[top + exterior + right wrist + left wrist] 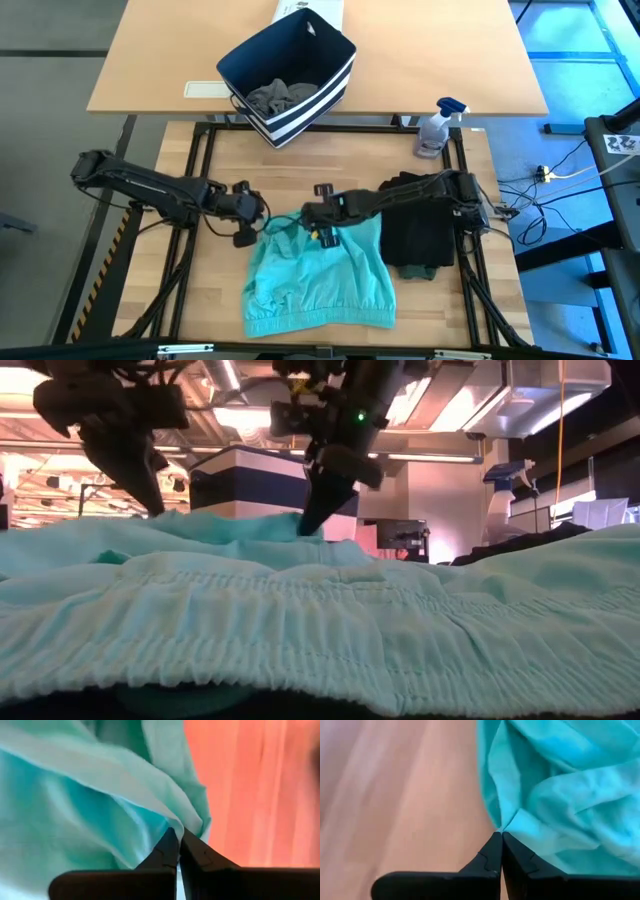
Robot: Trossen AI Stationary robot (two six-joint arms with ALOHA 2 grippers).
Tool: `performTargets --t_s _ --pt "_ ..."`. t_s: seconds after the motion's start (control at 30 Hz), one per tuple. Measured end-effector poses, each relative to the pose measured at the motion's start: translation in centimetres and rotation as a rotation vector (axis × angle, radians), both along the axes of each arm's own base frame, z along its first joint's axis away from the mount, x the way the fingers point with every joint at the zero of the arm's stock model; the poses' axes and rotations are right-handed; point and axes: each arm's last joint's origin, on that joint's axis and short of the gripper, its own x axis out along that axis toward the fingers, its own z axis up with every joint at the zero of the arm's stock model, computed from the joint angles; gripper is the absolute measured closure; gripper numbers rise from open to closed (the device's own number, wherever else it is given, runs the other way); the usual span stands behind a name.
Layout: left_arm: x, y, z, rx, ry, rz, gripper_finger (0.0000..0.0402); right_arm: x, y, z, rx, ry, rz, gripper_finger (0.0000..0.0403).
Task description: Fold Laundry from Bin
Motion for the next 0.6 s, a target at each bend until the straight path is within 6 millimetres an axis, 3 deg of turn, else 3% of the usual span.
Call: performTargets --t_s 0.2,0.6 --pt "-1.7 0.8 1.8 0.125 0.085 0.153 0.0401 -0.2 -3.5 0.0 -0.014 0.042 -0.054 0.0402" --pt "-3.2 2.9 1.8 0.213 0.166 0.432 0.0401 0.3 -9.9 0.4 0.053 -0.05 -0.133 0.0402"
